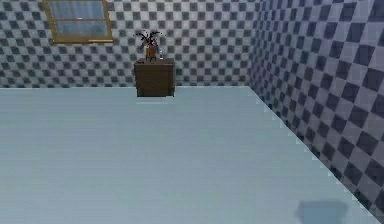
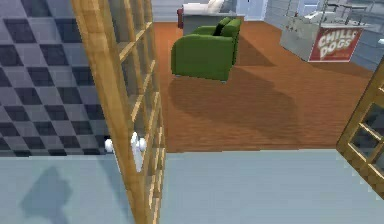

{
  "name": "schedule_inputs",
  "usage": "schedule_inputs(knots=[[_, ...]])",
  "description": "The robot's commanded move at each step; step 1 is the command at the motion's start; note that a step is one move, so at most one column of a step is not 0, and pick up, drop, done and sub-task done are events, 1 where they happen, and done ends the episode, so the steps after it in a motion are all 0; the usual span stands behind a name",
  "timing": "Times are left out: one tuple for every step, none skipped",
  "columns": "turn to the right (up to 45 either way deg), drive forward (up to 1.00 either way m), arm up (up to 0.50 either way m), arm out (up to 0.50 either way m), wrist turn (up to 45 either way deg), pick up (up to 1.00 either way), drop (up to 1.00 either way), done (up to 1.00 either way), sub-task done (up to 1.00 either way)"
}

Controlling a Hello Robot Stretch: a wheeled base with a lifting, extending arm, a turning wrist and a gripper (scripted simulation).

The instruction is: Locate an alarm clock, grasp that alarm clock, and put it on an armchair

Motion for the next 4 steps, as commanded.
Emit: schedule_inputs(knots=[[0.0,0.55,0.0,0.0,0.0,0.0,0.0,0.0,0.0],[3.0,0.0,0.0,0.0,0.0,0.0,0.0,0.0,0.0],[0.0,1.0,0.0,0.0,0.0,0.0,0.0,0.0,0.0],[0.0,1.0,0.0,0.0,0.0,0.0,0.0,0.0,0.0]])
